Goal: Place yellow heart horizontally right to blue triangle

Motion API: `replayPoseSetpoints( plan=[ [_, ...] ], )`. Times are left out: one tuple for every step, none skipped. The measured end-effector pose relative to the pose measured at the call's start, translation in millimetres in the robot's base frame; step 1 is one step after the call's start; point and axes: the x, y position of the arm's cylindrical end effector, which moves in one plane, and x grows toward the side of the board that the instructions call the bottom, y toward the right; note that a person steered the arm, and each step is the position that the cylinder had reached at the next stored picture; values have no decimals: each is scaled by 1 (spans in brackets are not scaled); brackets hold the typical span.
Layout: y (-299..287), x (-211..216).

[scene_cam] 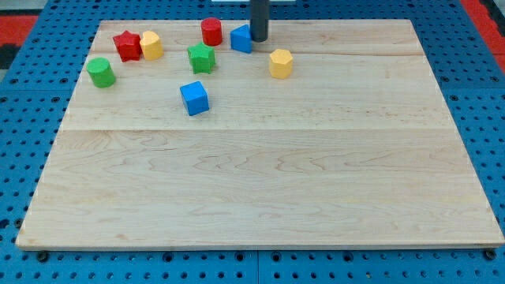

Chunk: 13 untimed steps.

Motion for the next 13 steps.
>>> replayPoseSetpoints(
  plan=[
    [46, 7],
    [128, 22],
    [161, 63],
    [121, 166],
    [28, 291],
    [-129, 307],
    [-278, 261],
    [-306, 245],
    [-306, 231],
    [-300, 160],
    [-300, 110],
    [-290, 51],
    [-260, -5]
  ],
)
